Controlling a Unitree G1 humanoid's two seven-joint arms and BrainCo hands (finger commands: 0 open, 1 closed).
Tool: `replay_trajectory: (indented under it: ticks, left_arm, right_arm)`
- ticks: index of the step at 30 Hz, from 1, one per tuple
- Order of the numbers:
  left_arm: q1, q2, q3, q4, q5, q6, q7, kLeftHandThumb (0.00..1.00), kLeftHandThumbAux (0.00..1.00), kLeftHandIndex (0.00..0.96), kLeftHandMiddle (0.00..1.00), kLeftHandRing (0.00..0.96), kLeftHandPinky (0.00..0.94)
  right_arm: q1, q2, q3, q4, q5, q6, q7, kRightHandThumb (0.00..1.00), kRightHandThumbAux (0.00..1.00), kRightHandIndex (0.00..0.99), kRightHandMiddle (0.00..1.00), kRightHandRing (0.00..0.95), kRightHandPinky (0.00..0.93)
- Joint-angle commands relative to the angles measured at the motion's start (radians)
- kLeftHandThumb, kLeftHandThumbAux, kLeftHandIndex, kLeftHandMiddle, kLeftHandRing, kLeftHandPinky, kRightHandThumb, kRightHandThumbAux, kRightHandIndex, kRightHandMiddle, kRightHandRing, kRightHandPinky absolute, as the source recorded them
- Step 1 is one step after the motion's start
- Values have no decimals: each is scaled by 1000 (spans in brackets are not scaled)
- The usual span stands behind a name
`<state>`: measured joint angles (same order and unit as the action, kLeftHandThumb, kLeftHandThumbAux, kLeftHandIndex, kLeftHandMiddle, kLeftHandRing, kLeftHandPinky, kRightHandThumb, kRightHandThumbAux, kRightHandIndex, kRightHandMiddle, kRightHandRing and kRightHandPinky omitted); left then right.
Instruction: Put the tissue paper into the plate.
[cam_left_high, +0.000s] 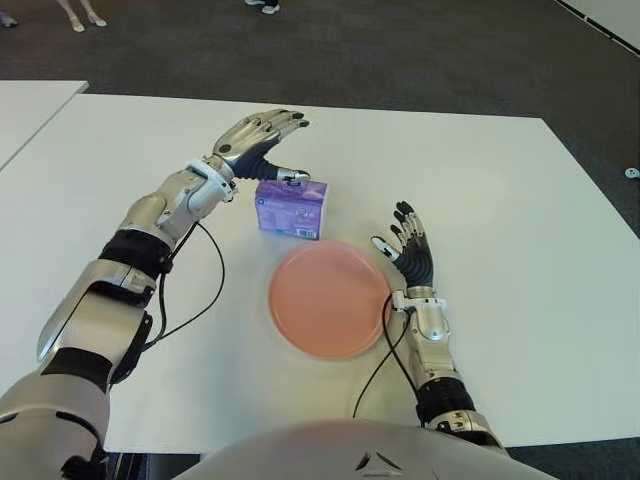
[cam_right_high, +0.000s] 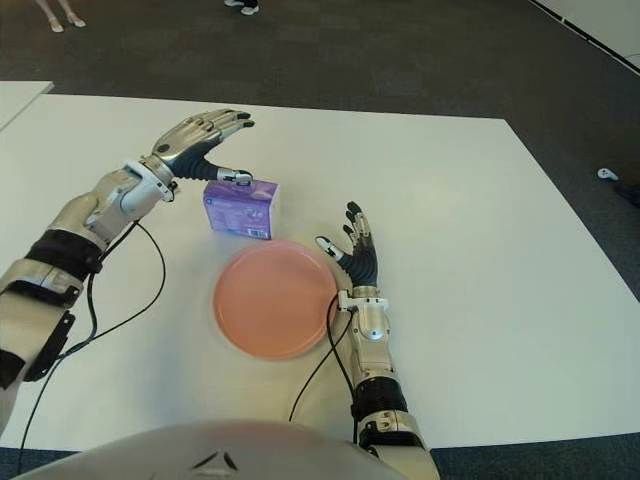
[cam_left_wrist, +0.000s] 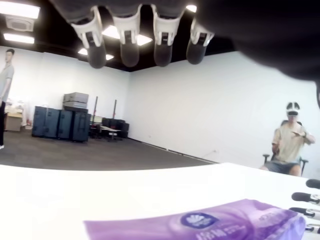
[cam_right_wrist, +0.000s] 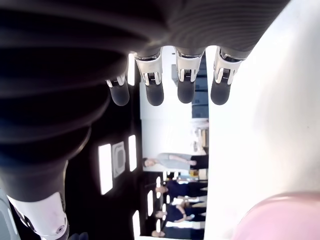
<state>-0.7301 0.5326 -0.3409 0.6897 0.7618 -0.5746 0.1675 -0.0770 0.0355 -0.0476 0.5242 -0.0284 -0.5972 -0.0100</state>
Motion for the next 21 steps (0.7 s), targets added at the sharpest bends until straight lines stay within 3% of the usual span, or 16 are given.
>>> replay_trajectory:
  ticks: [1, 6, 21]
  left_arm:
    - [-23, 9, -45, 63, 43, -28, 46, 363, 159, 0, 0, 0, 0]
    - [-99, -3, -148, 122, 168, -25, 139, 329, 170, 0, 0, 0, 0]
    - [-202, -12, -260, 236, 205, -111, 165, 311, 143, 0, 0, 0, 0]
  right_arm:
    - [64, 25, 2, 83, 17, 7, -2, 159, 706, 0, 12, 0, 28]
    - [67, 29, 6, 78, 21, 7, 8, 150, 703, 0, 12, 0, 25]
    - [58, 29, 3, 97, 16, 14, 1, 143, 690, 0, 7, 0, 30]
